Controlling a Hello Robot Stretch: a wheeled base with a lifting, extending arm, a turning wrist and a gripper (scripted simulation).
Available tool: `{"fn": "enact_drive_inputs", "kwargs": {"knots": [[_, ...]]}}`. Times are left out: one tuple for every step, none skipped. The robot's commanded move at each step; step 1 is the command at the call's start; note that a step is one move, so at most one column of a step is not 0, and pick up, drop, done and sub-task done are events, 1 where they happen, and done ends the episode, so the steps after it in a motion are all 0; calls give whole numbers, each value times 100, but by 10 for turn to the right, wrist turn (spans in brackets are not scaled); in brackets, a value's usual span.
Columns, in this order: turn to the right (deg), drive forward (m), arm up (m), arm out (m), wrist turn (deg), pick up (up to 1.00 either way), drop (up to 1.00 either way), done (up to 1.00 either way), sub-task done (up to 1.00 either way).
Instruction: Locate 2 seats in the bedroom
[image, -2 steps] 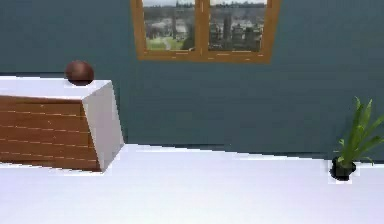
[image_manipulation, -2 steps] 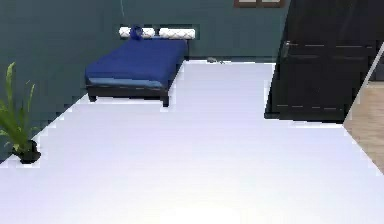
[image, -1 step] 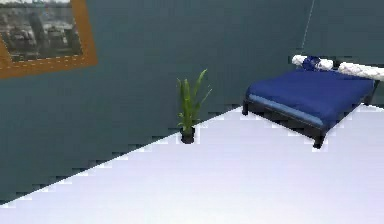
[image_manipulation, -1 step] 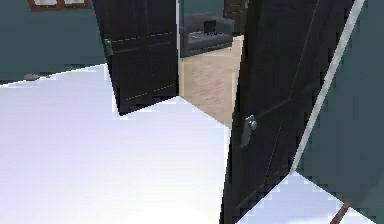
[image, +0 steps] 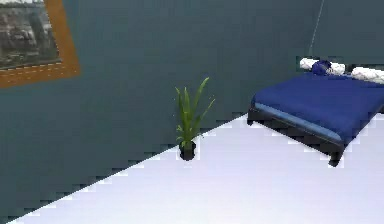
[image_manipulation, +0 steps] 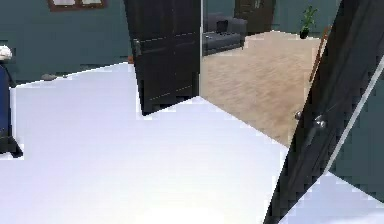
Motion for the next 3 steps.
{"fn": "enact_drive_inputs", "kwargs": {"knots": [[-450,0,0,0,0,0,0,0,0],[-420,0,0,0,0,0,0,0,0],[0,35,0,0,0,0,0,0,0]]}}
